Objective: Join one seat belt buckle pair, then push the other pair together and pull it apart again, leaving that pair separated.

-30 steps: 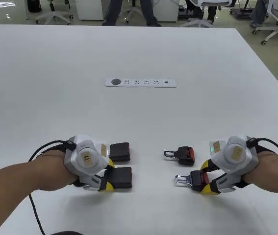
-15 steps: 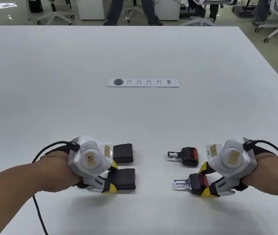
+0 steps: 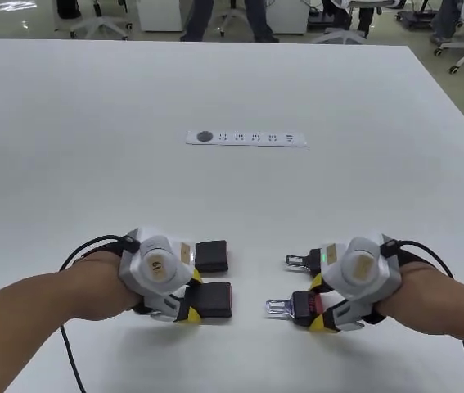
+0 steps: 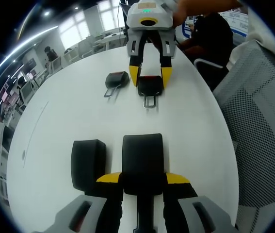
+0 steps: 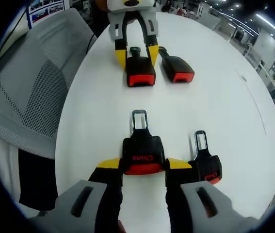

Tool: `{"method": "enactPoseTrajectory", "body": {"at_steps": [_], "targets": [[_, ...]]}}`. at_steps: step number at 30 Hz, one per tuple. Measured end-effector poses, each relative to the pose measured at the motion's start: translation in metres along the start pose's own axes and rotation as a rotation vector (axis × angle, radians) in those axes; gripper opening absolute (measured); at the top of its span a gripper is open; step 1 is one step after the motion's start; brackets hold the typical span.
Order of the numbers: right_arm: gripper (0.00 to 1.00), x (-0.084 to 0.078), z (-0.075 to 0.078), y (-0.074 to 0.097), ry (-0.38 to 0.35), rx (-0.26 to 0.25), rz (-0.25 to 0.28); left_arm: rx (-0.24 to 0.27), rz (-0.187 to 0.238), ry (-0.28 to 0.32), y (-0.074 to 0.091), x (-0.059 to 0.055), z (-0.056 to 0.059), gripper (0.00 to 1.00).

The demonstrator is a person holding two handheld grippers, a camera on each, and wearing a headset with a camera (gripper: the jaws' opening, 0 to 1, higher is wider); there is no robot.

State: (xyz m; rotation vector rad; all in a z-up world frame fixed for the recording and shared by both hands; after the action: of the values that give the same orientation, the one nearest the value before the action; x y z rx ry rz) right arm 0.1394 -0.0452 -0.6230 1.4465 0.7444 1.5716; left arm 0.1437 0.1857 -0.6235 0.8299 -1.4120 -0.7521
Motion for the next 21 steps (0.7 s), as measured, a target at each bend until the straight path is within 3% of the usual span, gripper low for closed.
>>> {"method": "enactPoseTrajectory", "body": {"at_steps": [11, 21], "targets": [[0.33, 0.029, -0.001, -0.017, -0.006, -0.003, 0.024, 0.001, -0.013, -0.001, 0.0, 0.003, 0.002, 0.32], [0.33, 0.043, -0.002, -0.023, -0.028, -0.012, 0.008, -0.001, -0.024, -0.003, -0.001, 0.004, 0.001, 0.32]]}}
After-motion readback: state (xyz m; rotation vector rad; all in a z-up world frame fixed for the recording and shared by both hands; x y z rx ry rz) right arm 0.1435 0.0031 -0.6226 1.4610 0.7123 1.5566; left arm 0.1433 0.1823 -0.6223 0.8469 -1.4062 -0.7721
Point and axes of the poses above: the centre of the closed fingertips' face, and the gripper's own axes: y roughly backward along the fingers, z roughly to its right, x roughly out of its top, the point moved 8 cm from there along y, roughly backward along the fingers, and after that the axes turned 6 degrees about -x, right-handed, at the moved point
